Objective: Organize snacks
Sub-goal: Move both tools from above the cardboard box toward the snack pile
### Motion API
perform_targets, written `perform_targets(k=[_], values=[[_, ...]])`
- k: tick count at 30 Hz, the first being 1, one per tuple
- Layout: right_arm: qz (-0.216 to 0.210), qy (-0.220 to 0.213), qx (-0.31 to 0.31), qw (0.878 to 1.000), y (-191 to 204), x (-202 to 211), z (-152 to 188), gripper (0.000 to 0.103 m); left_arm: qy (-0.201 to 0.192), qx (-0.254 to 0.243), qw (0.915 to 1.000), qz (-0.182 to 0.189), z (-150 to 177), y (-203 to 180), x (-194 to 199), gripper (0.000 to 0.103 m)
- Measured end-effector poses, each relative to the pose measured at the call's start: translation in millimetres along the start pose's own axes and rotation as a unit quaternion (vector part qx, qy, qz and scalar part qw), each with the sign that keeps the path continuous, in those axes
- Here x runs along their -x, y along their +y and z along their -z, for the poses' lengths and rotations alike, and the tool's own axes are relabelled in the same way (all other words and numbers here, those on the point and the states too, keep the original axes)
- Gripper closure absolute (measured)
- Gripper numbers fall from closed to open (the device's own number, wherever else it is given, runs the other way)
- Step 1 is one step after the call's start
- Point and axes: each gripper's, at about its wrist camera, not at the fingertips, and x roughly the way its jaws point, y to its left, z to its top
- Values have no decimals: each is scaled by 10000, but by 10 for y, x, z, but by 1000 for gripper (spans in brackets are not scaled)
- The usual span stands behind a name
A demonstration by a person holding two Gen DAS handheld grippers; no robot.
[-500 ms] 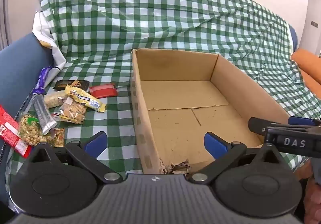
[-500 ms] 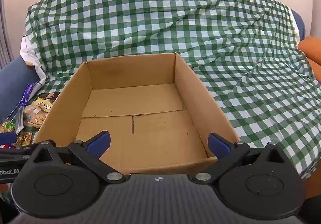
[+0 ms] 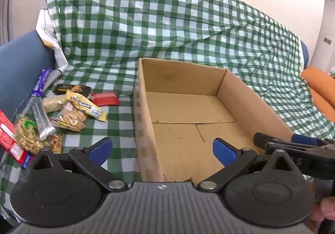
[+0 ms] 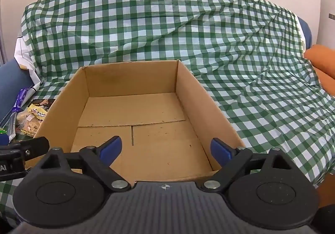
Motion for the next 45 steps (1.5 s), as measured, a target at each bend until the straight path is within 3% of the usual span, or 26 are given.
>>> perform_targets(k=[13,37,45], values=[[-290,-10,41,9996,66,23,7,8,19,-240,9997,21,39,-74,-5,1],[-271,-82,5,9996,66,21,19,8,-34,-267,9994,239,43,-97,30,1],[-299,-112,-15,9995,65,31,22,8,2,-177,9992,370,37,-82,44,12]])
